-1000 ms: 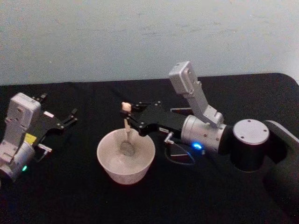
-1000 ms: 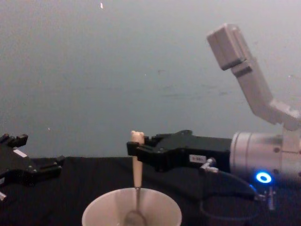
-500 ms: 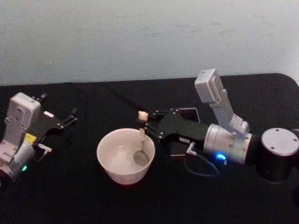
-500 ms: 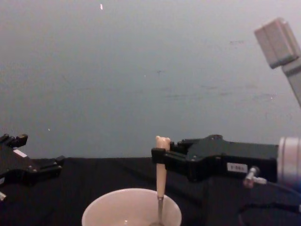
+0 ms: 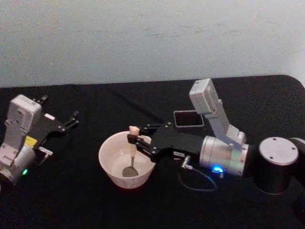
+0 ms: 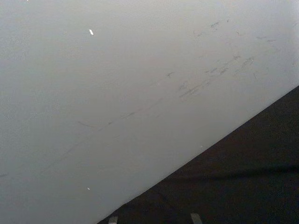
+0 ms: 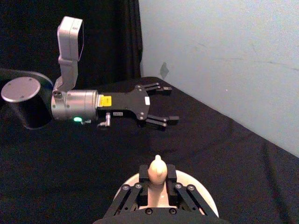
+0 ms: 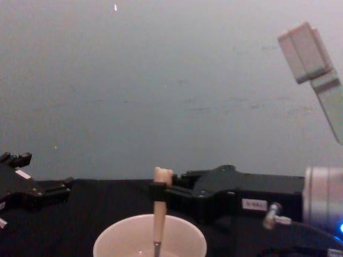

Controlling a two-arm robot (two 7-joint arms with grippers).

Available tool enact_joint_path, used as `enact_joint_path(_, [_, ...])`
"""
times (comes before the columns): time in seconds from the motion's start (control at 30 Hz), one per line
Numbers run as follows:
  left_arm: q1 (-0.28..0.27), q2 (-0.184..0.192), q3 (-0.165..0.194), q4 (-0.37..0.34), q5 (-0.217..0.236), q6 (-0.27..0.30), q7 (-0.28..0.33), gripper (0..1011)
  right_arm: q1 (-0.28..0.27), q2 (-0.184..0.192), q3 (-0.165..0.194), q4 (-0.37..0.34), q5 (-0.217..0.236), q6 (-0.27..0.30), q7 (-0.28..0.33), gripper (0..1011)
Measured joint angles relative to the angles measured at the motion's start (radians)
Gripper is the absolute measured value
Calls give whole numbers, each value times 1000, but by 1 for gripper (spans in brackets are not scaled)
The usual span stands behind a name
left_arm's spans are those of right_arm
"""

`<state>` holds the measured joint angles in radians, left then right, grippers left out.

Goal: Pick up the stirring spoon with one hand, stir inside the cup, then place it back in its original position.

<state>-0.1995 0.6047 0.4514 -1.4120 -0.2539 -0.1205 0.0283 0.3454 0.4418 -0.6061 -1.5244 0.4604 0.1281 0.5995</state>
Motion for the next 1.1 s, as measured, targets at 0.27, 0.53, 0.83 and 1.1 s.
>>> enact_joint_path(0.27, [0,0,0,0,0,0,0,1001,44,-57,-28,49,3,12,-19,224])
enact_joint_path(0.53, [0,0,0,0,0,0,0,1001,85,-115,-36,119,-19,14,-67,224])
enact_joint_path(0.83, [0,0,0,0,0,0,0,1001,103,-125,7,156,-23,15,-97,224])
enact_joint_path(1.1, [0,0,0,0,0,0,0,1001,60,-70,39,92,-7,21,-90,224])
